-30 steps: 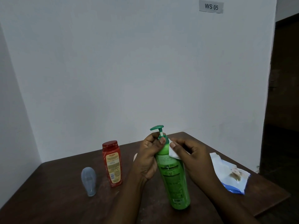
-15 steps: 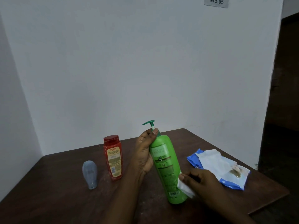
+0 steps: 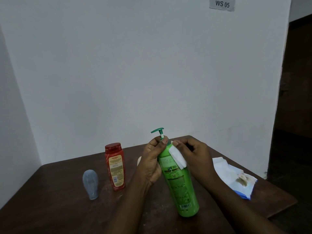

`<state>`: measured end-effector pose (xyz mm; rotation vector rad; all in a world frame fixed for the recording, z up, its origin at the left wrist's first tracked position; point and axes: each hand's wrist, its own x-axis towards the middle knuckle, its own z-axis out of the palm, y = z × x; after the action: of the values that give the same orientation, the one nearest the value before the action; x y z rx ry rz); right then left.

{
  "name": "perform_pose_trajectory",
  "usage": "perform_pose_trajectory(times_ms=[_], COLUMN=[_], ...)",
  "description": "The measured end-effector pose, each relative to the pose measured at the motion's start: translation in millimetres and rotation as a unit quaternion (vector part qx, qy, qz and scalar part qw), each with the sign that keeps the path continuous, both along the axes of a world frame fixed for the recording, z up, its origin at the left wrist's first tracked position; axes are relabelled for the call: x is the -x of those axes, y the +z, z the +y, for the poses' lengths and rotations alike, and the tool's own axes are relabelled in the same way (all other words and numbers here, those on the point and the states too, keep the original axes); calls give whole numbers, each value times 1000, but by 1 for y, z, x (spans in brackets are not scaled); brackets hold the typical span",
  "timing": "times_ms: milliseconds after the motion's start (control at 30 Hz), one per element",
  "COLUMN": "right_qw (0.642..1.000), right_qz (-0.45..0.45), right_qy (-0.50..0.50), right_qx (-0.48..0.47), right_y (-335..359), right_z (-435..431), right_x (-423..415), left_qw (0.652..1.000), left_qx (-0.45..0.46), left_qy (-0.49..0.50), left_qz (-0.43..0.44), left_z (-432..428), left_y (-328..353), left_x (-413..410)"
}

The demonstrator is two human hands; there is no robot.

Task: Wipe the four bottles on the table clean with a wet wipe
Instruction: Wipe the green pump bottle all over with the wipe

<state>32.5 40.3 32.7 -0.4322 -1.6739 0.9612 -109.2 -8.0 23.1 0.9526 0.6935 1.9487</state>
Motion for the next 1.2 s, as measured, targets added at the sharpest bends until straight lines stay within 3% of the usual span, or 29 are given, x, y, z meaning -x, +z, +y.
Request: perform_pose_trajectory(times_ms=[200,467,633,767,1000,1200], right_qw=[999,965,939,950,988,992], right_qz=[-34,-262,-331,-297,-126,-76], right_qy=[-35,2,12,0,-56,-94], right_qx=[-1,-32,-96,-94,-70,-43], right_y=[-34,-86,-97,-90,-37,-7], right_z=[-1,-1,3,4,8,0], right_x=[-10,-55,-74,-63,-17,4], left_qw=[1000,999,998,998,999,999], left_qx=[1,33,45,52,39,23], left_qy=[9,33,40,35,23,-22], left_qz=[-5,-21,-25,-12,-17,-21], left_z=[0,3,5,7,4,-3], left_y=[-1,-6,-10,-10,-5,-1], left_x=[0,9,15,11,4,-1])
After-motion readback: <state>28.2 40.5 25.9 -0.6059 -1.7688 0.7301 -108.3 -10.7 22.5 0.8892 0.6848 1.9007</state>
